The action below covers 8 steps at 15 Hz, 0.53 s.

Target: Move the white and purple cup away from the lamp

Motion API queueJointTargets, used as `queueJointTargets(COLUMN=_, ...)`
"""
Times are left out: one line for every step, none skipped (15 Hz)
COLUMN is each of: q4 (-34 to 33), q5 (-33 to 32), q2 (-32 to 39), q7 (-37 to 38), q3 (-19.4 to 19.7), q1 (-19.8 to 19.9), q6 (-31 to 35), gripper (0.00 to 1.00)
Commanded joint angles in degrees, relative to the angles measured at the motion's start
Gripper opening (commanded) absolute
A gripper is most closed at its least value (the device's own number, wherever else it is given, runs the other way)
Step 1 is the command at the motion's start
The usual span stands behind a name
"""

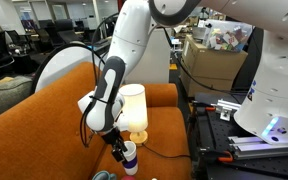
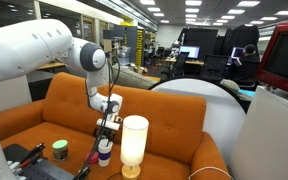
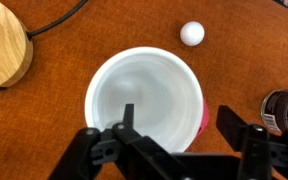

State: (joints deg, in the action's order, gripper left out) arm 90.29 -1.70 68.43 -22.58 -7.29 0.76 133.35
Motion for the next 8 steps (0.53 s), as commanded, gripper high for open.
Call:
queueJointTargets(q4=-1.56, q5=-0.32, q2=0.79, q7=-1.51, q3=-1.26, q1=1.84, q6=-1.88, gripper=0.56)
queueJointTargets(q4=-1.42, q5=-0.23, q2=0.67, q7=-1.68, q3=-1.35, q1=2.10, q6=-1.84, gripper=0.49)
queueJointTargets(q4=-1.39, q5=-0.18, q2=0.59, q7=-1.75, q3=-1.37, q1=2.28, q6=-1.79, gripper=0.41)
queueJointTargets(q4=-1.34, q5=-0.10, q2=0.52, q7=-1.81, q3=-1.41, q1=2.49, q6=-1.85, gripper=0.34)
queueJointTargets(q4=-1.37, q5=-0.03, q2=0.49, q7=-1.87, q3=-1.44, q1=2.71, q6=-1.91, gripper=0.27)
queueJointTargets(q4=-1.35, q5=0.01, q2=0.44, q7=-1.89, q3=-1.47, q1=2.91, q6=-1.91, gripper=0.21)
queueJointTargets(q4=-1.22, q5=0.09, q2=0.27, q7=-1.99, q3=-1.56, q1=3.18, q6=-1.82, gripper=0.13)
queueJointTargets(q4=-0.96, q5=0.15, q2=-0.01, q7=-1.97, q3=-1.63, q1=3.38, q6=-1.96, gripper=0.07)
